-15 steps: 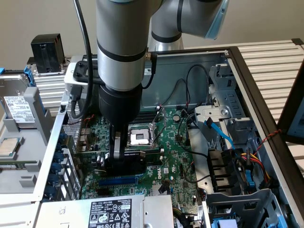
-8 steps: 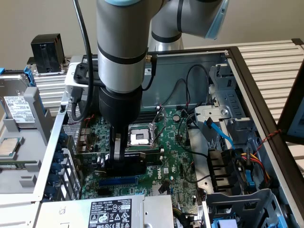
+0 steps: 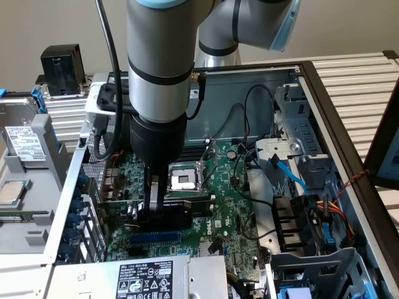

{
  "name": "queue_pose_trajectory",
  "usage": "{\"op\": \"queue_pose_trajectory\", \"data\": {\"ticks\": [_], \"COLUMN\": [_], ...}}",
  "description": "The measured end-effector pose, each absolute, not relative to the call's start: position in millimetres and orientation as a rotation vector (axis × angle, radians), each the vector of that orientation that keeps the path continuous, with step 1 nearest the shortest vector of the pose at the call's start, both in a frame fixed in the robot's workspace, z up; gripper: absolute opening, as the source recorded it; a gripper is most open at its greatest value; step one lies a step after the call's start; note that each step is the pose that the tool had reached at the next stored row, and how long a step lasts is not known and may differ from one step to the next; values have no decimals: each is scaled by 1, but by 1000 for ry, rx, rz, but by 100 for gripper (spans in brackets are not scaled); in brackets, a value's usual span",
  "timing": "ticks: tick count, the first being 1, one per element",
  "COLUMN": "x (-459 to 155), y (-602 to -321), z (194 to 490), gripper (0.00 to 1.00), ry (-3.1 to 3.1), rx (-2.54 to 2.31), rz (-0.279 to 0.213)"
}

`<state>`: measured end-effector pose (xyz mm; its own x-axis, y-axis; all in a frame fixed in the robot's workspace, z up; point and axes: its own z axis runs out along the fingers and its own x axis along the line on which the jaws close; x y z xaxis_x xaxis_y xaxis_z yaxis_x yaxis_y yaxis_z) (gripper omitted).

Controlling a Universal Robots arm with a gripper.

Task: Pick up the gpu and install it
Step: 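Insert the gpu into the slot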

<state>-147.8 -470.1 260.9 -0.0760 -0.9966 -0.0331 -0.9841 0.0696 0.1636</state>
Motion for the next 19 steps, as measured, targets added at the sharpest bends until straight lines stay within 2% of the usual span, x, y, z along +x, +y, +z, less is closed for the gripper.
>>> {"op": "queue_pose_trajectory", "data": {"ticks": [19], "x": [-149], "y": [-470], "z": [258], "gripper": [27], "ry": [-2258], "rx": [2047], "rz": [-220]}}
